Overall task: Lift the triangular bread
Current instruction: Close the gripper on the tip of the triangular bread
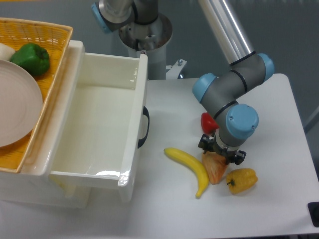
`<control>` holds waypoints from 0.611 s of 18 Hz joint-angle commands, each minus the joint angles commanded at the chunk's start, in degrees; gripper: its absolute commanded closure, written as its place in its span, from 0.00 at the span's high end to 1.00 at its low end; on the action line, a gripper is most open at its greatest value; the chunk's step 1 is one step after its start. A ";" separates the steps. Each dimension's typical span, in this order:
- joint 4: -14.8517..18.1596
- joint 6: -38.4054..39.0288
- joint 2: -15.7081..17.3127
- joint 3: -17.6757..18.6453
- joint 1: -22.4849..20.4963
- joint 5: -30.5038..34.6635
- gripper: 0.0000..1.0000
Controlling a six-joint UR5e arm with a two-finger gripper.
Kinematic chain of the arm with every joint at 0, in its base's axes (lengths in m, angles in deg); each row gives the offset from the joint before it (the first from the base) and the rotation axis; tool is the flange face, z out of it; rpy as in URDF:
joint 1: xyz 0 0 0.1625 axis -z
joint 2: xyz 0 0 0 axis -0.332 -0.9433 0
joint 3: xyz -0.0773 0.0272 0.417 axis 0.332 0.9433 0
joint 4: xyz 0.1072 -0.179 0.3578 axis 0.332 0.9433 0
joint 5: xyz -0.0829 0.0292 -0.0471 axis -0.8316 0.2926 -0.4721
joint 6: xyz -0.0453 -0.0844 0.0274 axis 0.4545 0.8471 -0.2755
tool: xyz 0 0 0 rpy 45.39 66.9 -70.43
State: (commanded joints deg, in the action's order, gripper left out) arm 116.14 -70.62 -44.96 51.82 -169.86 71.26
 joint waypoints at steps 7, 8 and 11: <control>0.17 0.54 0.44 -0.62 -0.09 -1.40 0.00; 0.18 0.54 0.53 -0.70 -0.17 -1.67 0.00; 0.44 0.54 0.88 -0.97 -0.26 -1.67 0.00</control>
State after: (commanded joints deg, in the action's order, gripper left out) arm 116.58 -70.09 -44.08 50.85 -170.12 69.59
